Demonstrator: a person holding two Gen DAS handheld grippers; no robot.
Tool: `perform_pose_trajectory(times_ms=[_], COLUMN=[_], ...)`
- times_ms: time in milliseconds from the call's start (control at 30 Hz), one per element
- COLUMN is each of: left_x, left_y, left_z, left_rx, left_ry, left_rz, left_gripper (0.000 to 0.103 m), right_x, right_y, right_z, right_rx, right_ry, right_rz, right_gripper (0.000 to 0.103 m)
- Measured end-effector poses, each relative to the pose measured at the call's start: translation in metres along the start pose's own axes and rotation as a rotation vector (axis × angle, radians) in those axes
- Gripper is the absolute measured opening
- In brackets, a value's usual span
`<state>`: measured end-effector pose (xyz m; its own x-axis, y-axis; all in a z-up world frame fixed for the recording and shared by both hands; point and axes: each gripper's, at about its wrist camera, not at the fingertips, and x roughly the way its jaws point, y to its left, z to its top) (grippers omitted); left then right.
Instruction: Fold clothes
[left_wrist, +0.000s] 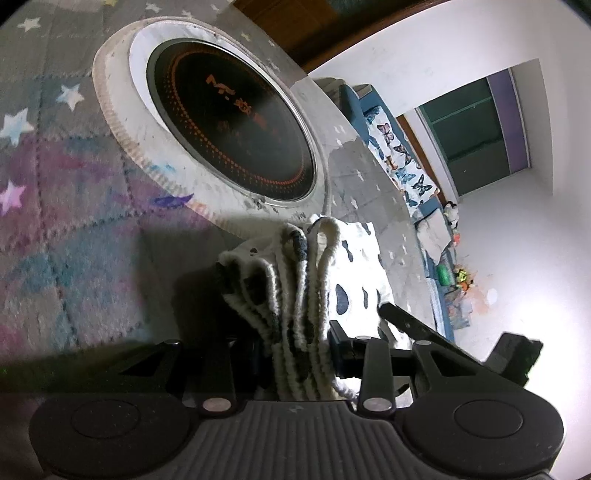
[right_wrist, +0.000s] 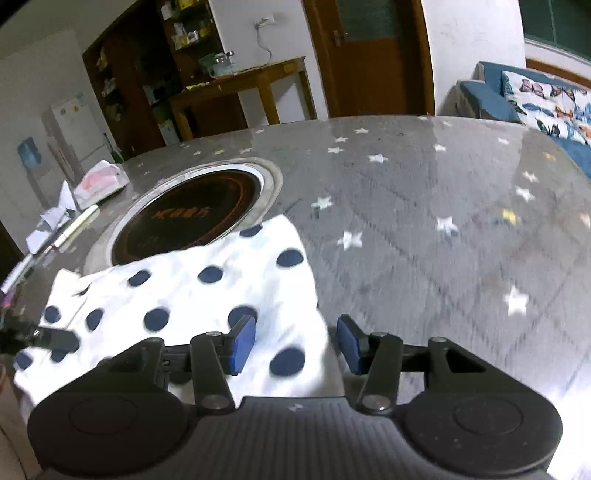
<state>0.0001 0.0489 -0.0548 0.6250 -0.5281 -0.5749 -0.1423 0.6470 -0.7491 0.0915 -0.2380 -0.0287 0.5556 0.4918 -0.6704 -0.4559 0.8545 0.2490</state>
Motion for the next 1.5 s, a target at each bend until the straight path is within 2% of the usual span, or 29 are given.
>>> perform_pose_trajectory(times_ms=[233,433,567,600,633,733,900,1133,1500], left_x=[-0.004,-0.005,-0.004,-0.004,-0.004,-0.003,-0.002,0.013,0.059], left_y=[-0.006,-0.006,-0.010,-0.011,-0.012,-0.016,-0.033,-0.069,-0.135], left_z=[0.007,0.016,0.018,0.018,0.018,0.017,0.017,0.021,0.022], left_rx=[0.067,0.116,0.150,0.157,0.162,0.182,0.246,0.329,0.473], left_ry=[-0.022,-0.029,-0.025,-0.024,-0.025,-0.024,-0.021,-0.011,0.019], left_rz=[0.073,0.114,0.131,0.135,0.140,0.160,0.179,0.159,0.146], left_gripper=[0.038,0.038,0.038,0.039,0.039,0.038,0.037,0.036,0.036], right_x=[-0.010,-0.009,0.004,0.007,0.008,0.009,-0.008,-0.046,-0.085], right_y=[0.013,0.005,0.003,0.004,0.006,0.011,0.015,0.010,-0.023], right_z=[-0.009,-0.005,-0.006,-0.007,-0.007,-0.008,-0.010,-0.005,0.009], right_rx=[0.007,0.062,0.100,0.103,0.106,0.128,0.137,0.134,0.155], right_ry=[-0.011,-0.049,-0.046,-0.045,-0.046,-0.062,-0.125,-0.219,-0.295], right_rz=[0.073,0.060,0.081,0.086,0.090,0.092,0.079,0.018,-0.134], right_gripper=[0.043,0.044,0.043,0.041,0.032,0.013,0.008,0.006,0.006])
